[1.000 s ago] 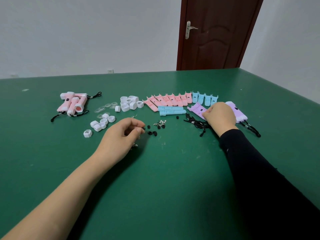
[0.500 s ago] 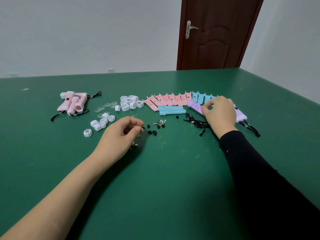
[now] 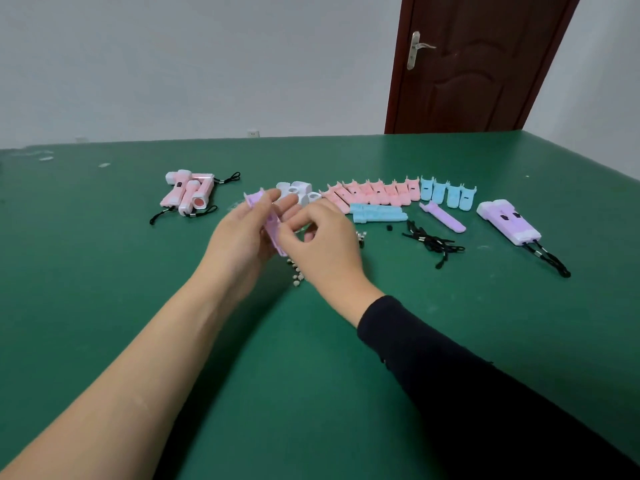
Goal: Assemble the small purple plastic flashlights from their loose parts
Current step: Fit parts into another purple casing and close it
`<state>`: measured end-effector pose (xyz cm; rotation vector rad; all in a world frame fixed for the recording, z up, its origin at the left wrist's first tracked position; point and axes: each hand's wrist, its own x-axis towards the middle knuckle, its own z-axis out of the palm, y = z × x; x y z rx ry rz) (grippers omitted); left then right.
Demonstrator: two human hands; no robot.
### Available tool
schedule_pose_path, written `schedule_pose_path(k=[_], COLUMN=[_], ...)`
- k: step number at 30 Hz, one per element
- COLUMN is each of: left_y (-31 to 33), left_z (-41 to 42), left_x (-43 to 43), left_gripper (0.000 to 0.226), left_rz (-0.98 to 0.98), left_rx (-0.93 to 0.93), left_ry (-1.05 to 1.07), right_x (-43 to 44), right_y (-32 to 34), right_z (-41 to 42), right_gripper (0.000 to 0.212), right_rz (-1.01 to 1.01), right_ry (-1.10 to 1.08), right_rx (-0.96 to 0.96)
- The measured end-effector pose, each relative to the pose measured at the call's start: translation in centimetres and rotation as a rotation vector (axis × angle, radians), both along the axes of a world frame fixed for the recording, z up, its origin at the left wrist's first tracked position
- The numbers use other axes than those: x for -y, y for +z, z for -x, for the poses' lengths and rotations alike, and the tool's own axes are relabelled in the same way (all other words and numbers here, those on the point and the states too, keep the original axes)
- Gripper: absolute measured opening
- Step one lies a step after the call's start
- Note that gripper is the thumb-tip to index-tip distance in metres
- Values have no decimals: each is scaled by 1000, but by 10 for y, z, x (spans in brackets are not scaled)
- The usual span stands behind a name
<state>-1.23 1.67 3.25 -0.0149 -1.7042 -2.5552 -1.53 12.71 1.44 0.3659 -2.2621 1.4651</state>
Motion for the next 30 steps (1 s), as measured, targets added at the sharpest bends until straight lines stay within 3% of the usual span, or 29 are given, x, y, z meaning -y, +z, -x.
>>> schedule_pose_path(k=[3,5,8,12,18,25,27,30], left_y=[-2,-4,-13,-19,-20,-19,-18,-18], left_z=[6,12,18,24,26,25,24,23], left_x=[11,22,32,32,36,34,35,34], left_gripper=[19,18,17,18,20,17,15,8], left_rz=[-105,-91,-46,-103,-149,-138,-133,-53], left_rx=[82,159,265,288,303,315,316,313], left_ry=[66,105,111,116,58,36,20,9], right_x=[-5,-22,-47,-37,-12,-15,-19,-28], right_y=[-4,-4,-6,-6,-7,-12,-11,-5], right_z=[6,19,42,60,69,69,68,61], right_gripper=[16,14,16,24,14,14,13,10], right_rz=[14,-15,-280,-640,-912,-929,-776,-354], right_ry=[78,-16,-153,-47,-14,22,81,237], right_rx=[52,65,119,46,-48,-51,25,185])
